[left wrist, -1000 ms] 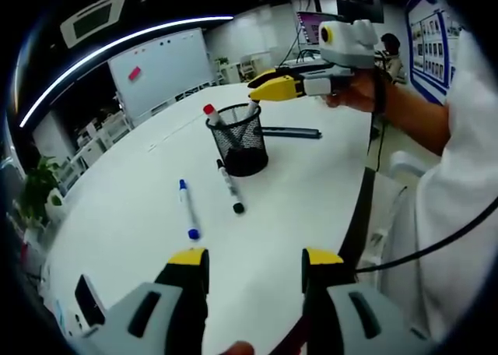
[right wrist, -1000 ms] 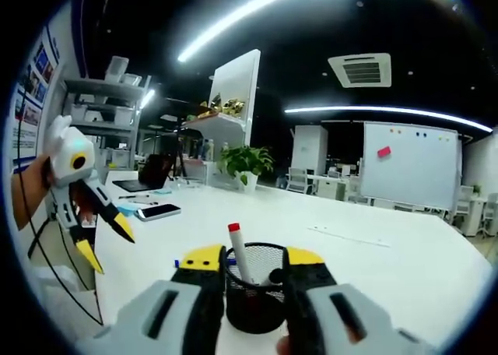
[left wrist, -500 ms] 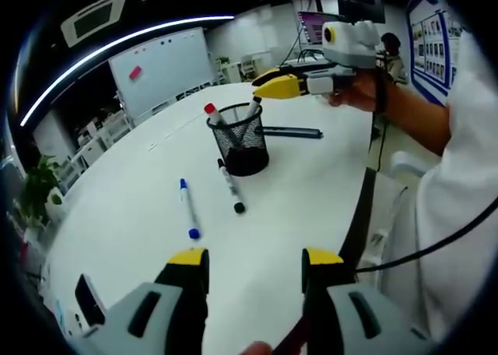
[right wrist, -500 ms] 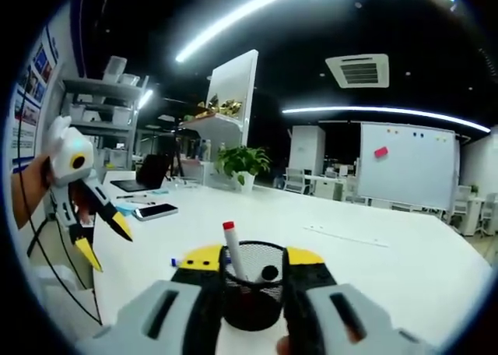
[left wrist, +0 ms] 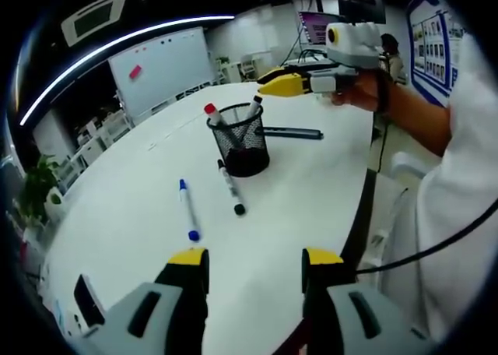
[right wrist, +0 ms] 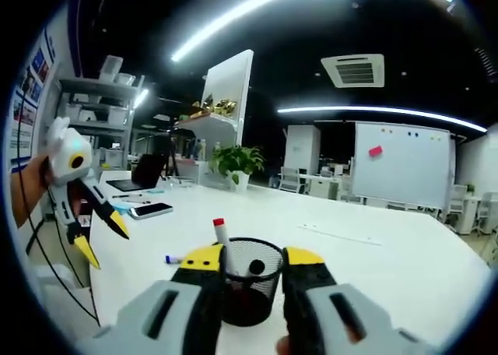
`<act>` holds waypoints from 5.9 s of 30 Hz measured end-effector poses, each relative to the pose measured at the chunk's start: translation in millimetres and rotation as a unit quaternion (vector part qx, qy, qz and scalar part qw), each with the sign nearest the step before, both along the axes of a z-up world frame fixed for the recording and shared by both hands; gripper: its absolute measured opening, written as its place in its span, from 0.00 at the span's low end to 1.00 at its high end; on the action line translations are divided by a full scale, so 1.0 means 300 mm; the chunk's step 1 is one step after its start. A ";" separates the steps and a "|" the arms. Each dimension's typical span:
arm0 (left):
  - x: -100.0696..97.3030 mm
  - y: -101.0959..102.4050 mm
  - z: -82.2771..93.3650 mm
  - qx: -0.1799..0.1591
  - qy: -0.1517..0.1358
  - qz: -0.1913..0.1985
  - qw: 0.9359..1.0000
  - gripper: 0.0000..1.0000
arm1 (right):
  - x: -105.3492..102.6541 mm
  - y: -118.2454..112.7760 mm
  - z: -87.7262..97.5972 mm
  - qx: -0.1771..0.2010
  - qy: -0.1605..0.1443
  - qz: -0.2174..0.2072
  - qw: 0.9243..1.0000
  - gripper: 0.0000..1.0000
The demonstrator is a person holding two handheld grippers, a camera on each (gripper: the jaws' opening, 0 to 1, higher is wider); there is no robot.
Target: Place the scattered laser pointers and whiteboard markers into the pen holder and stack the scattered paper cups together
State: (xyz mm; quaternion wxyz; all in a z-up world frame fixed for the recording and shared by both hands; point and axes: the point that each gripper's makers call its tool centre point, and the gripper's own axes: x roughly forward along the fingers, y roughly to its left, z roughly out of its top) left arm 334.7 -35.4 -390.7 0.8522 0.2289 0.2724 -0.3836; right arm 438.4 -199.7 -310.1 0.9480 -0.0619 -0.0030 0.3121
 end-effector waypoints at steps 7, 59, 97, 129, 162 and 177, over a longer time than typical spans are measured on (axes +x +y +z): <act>0.000 0.000 -0.001 0.002 0.000 -0.001 1.000 0.49 | -0.001 -0.012 0.003 0.000 0.000 -0.004 1.000 0.28; 0.021 -0.007 -0.010 -0.012 0.001 0.015 1.000 0.48 | 0.012 -0.100 -0.022 0.002 0.014 -0.039 0.999 0.27; 0.064 0.013 -0.015 -0.023 -0.010 0.046 0.999 0.47 | 0.002 -0.153 -0.048 -0.015 0.021 -0.054 0.998 0.27; 0.108 -0.017 -0.017 -0.049 -0.026 0.067 0.996 0.46 | -0.035 -0.221 -0.068 -0.023 0.026 -0.072 0.997 0.26; 0.129 -0.052 -0.014 -0.101 -0.043 0.088 0.990 0.44 | -0.063 -0.254 -0.084 -0.029 0.035 -0.091 0.995 0.26; 0.161 -0.071 -0.028 -0.111 -0.055 0.085 0.989 0.42 | -0.061 -0.272 -0.092 -0.033 0.039 -0.096 0.994 0.26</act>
